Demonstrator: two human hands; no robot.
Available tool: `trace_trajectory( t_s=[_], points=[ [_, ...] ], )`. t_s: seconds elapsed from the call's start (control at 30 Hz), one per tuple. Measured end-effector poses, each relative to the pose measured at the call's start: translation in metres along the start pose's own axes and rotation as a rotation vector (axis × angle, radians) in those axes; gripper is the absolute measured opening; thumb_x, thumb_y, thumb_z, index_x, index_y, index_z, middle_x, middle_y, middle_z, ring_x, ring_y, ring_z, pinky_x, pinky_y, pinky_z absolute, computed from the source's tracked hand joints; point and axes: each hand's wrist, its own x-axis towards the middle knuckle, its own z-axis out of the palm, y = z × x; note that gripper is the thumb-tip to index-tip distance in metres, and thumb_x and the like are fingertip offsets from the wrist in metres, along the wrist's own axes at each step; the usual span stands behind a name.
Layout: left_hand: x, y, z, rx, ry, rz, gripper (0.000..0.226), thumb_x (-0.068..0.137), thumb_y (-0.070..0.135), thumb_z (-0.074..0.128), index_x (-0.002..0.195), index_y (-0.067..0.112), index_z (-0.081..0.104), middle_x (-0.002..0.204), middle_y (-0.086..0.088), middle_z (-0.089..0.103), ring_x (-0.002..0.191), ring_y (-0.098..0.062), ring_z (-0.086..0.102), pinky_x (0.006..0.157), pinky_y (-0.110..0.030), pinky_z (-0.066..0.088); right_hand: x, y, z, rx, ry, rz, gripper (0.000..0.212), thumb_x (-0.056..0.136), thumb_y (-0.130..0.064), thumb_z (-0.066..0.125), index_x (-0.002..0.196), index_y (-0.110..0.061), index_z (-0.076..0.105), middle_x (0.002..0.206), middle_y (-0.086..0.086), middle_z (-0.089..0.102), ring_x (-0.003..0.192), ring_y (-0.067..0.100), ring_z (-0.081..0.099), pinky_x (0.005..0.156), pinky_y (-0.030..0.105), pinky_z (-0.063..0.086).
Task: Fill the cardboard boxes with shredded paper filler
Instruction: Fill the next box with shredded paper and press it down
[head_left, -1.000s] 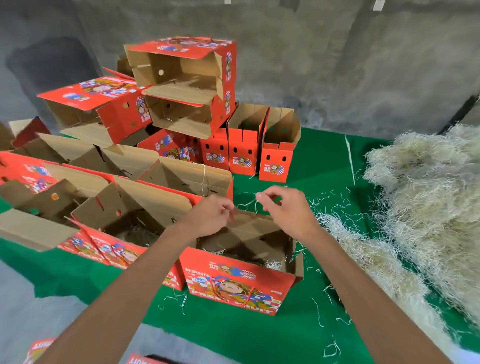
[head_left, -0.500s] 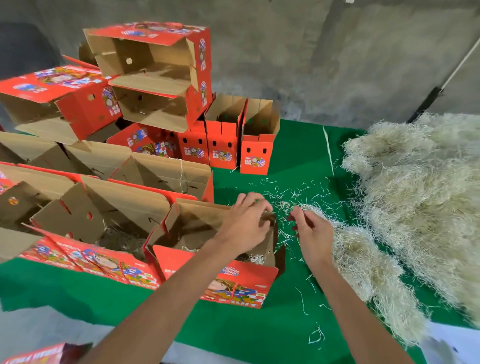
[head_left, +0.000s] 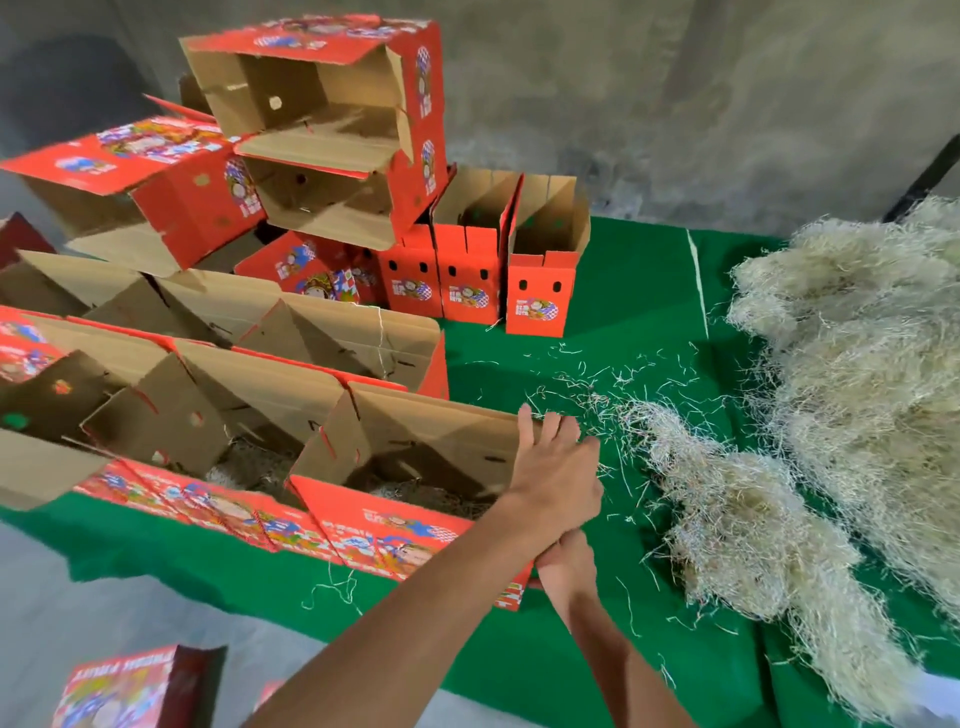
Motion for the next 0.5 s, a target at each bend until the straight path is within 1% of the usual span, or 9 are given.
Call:
trace_trajectory(
  t_s=[0.07, 0.13, 0.23, 0.33, 0.4, 0.5],
  points=[
    [-0.001, -0.01, -0.004, -0.017, 0.021, -0.008, 0.03, 0.092, 0.033, 0.056, 0.117, 0.017, 0.06, 0.126, -0.008, 0.05, 0.127, -0.029, 0.035, 0.118, -0.063, -0.003, -0.006, -0.006, 0.01, 0.004, 0.01, -0.016, 0.026, 0.095, -0.032, 0.056, 0.101, -0.008, 0.063, 0.1, 0.022, 0.07, 0.091, 0.043, 0.069, 0.081, 0.056, 0.057],
    [-0.004, -0.021, -0.006, -0.004, 0.028, -0.021, 0.029, 0.093, 0.033, 0.054, 0.116, 0.017, 0.061, 0.124, -0.007, 0.052, 0.125, -0.029, 0.036, 0.118, -0.063, -0.002, -0.008, -0.013, 0.02, 0.005, -0.004, -0.024, 0.026, 0.095, -0.035, 0.057, 0.1, -0.01, 0.063, 0.1, 0.021, 0.069, 0.09, 0.041, 0.069, 0.08, 0.056, 0.058],
    [-0.012, -0.041, -0.004, 0.032, 0.039, -0.03, 0.026, 0.093, 0.033, 0.053, 0.111, 0.017, 0.062, 0.121, -0.007, 0.053, 0.124, -0.029, 0.035, 0.118, -0.064, -0.004, -0.012, -0.025, 0.037, 0.002, -0.032, -0.017, 0.025, 0.093, -0.031, 0.057, 0.101, -0.008, 0.061, 0.104, 0.021, 0.068, 0.094, 0.041, 0.068, 0.082, 0.056, 0.057],
    [-0.018, -0.061, -0.003, 0.044, 0.047, -0.02, 0.026, 0.094, 0.033, 0.051, 0.111, 0.017, 0.063, 0.122, -0.005, 0.053, 0.127, -0.028, 0.035, 0.117, -0.065, -0.006, -0.017, -0.039, 0.058, 0.01, -0.048, 0.023, 0.023, 0.088, -0.026, 0.06, 0.103, -0.008, 0.064, 0.107, 0.021, 0.07, 0.097, 0.042, 0.068, 0.084, 0.055, 0.057],
    [-0.021, -0.075, -0.004, 0.048, 0.055, -0.015, 0.026, 0.095, 0.032, 0.051, 0.112, 0.018, 0.063, 0.122, -0.004, 0.053, 0.128, -0.026, 0.036, 0.117, -0.064, -0.009, -0.022, -0.048, 0.071, 0.009, -0.044, 0.039, 0.022, 0.088, -0.026, 0.061, 0.102, -0.009, 0.065, 0.108, 0.02, 0.07, 0.096, 0.042, 0.069, 0.083, 0.053, 0.058],
    [-0.026, -0.094, -0.004, 0.051, 0.081, -0.002, 0.024, 0.094, 0.029, 0.05, 0.109, 0.017, 0.064, 0.116, -0.003, 0.054, 0.124, -0.024, 0.039, 0.118, -0.062, -0.011, -0.032, -0.064, 0.09, -0.016, -0.054, 0.039, 0.022, 0.09, -0.027, 0.062, 0.103, -0.01, 0.064, 0.111, 0.018, 0.07, 0.098, 0.039, 0.069, 0.087, 0.049, 0.057]
  ],
)
